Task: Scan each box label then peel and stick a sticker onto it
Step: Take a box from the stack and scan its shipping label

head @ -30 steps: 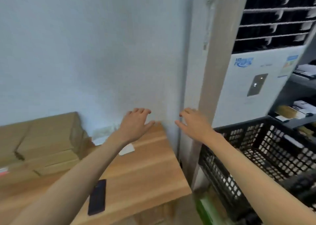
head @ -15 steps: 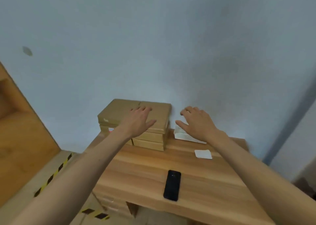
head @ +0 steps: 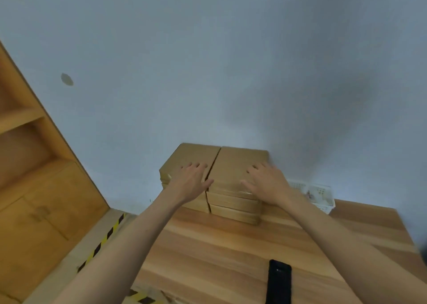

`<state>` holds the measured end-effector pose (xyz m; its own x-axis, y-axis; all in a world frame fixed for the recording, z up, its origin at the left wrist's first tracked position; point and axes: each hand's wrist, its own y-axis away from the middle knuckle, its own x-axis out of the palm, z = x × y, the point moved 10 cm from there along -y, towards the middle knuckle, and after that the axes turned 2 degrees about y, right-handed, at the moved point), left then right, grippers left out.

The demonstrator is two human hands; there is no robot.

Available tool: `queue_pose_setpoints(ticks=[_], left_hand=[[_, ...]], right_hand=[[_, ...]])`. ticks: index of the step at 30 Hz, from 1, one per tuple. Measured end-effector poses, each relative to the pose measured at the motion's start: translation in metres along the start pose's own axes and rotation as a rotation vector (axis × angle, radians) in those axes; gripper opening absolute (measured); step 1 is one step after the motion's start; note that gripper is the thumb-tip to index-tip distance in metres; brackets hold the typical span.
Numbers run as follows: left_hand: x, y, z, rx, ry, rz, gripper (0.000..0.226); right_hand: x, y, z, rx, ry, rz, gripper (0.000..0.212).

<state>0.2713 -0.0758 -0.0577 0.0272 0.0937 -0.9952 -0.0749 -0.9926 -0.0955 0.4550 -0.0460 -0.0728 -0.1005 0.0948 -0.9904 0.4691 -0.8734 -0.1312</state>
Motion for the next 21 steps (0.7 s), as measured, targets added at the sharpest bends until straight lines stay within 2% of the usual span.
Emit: queue_pose_setpoints(ticks=[6,13,17,21], left_hand=[[0.06,-0.073,0.018,0.065,-0.047,0.106,0.058],[0.13,-0.119,0.038,0.054,0.018,0.204,0.059],[0.163,-0.139,0.055,0.014,0.066,0.238,0.052],[0.187,-0.154,0.074,-0.049,0.086,0.266,0.041]], right_hand=[[0.054,-0.051,-0.035,0.112,-0.033,0.021,0.048],[0.12,-0.08,-0.061,0.239,-0.048,0.187,0.049],[0.147,-0.086,-0.078,0.337,-0.057,0.219,0.048],[0.173,-0.088,-0.094,0.495,-0.17,0.233,0.058]])
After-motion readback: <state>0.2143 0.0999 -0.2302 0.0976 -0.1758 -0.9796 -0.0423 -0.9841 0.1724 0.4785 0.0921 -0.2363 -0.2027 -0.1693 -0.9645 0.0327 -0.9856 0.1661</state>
